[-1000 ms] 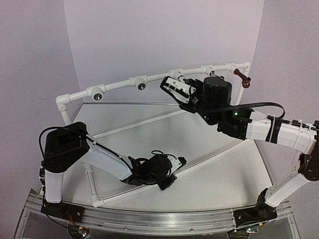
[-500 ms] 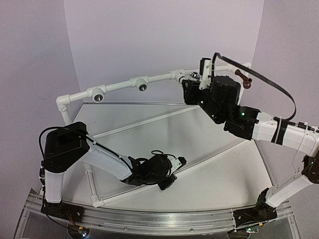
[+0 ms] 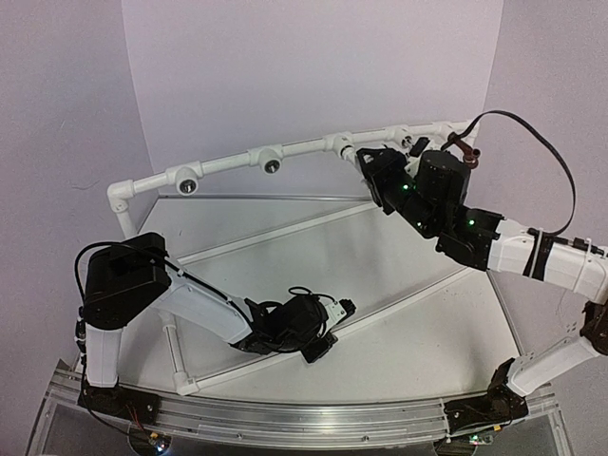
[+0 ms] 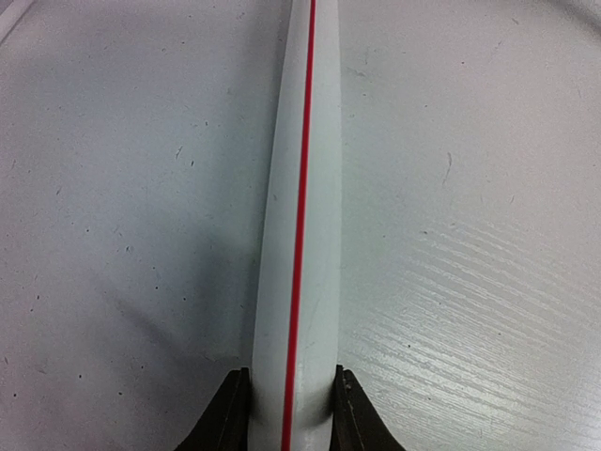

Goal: Install the water faucets
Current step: Screw the water faucet onto the adaptor.

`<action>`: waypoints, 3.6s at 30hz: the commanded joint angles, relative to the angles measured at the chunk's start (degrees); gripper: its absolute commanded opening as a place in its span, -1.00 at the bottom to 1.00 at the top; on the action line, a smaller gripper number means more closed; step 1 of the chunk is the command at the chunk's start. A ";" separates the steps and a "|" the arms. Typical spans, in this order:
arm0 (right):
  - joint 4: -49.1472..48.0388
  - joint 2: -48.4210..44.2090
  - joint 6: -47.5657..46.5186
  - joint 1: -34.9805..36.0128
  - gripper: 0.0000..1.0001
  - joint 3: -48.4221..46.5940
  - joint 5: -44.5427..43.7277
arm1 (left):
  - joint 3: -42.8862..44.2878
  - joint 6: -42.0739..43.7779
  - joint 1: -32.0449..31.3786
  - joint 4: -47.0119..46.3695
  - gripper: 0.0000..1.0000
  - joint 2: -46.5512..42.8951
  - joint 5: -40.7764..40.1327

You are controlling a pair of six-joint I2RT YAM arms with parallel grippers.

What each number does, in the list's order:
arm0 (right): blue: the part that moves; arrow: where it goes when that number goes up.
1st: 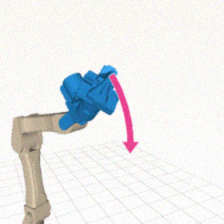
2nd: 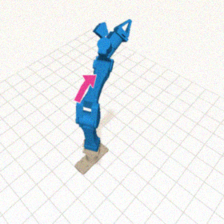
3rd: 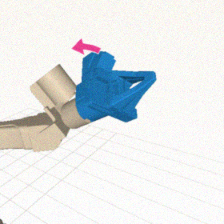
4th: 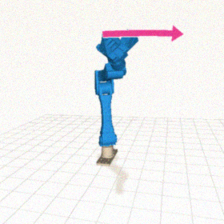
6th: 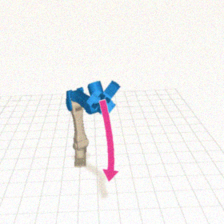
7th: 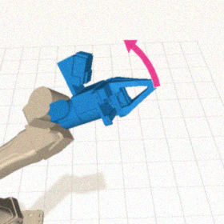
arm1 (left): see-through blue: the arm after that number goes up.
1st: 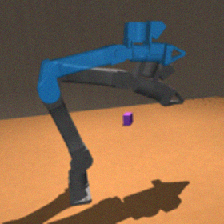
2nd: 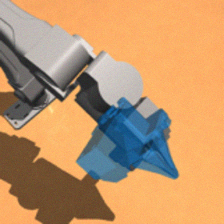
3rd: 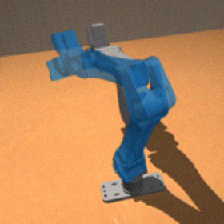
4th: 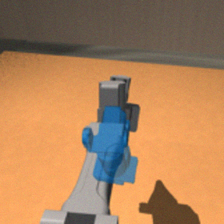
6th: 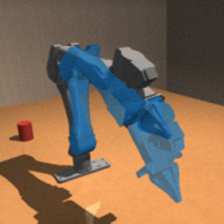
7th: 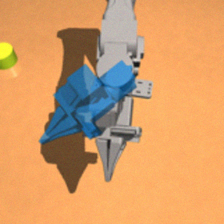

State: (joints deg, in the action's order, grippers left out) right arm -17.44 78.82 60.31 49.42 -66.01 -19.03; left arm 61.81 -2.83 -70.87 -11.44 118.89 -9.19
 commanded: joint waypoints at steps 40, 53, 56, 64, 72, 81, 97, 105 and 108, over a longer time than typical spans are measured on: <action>13.96 -4.19 -157.22 -0.38 0.96 -6.52 5.20 | -5.24 -8.53 0.58 18.82 -0.99 8.60 0.73; 5.16 0.46 -156.28 -0.27 0.60 -5.25 1.09 | -5.31 -8.42 0.61 18.82 -1.00 8.54 0.91; 6.10 0.70 -152.13 0.03 0.42 -5.03 1.28 | -5.29 -8.44 0.69 18.82 -0.99 8.55 0.90; 8.23 2.18 -138.19 0.67 -0.10 -6.60 0.65 | -5.21 -8.42 0.66 18.82 -1.00 8.63 1.01; 8.82 3.25 -110.71 0.70 -0.56 -9.50 1.67 | -5.22 -8.42 0.65 18.82 -1.00 8.61 0.98; 8.12 6.02 -62.04 0.70 -0.93 -12.53 -2.70 | -5.33 -8.42 0.69 18.82 -1.00 8.55 1.10; -20.68 7.21 17.13 -0.06 -1.00 -0.91 8.02 | -5.82 -8.65 0.67 18.75 -1.00 8.38 1.17; -41.72 10.15 13.31 -0.05 -0.44 -1.62 24.92 | -5.81 -8.54 0.70 18.73 -1.00 8.36 1.18; -39.19 8.76 5.57 -0.11 0.01 -1.64 28.85 | -5.75 -8.51 0.65 18.75 -1.00 8.37 1.23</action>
State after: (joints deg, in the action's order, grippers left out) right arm -41.88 88.20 72.50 47.62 -64.27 -7.73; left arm 61.54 -2.87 -70.49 -11.53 118.77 -8.79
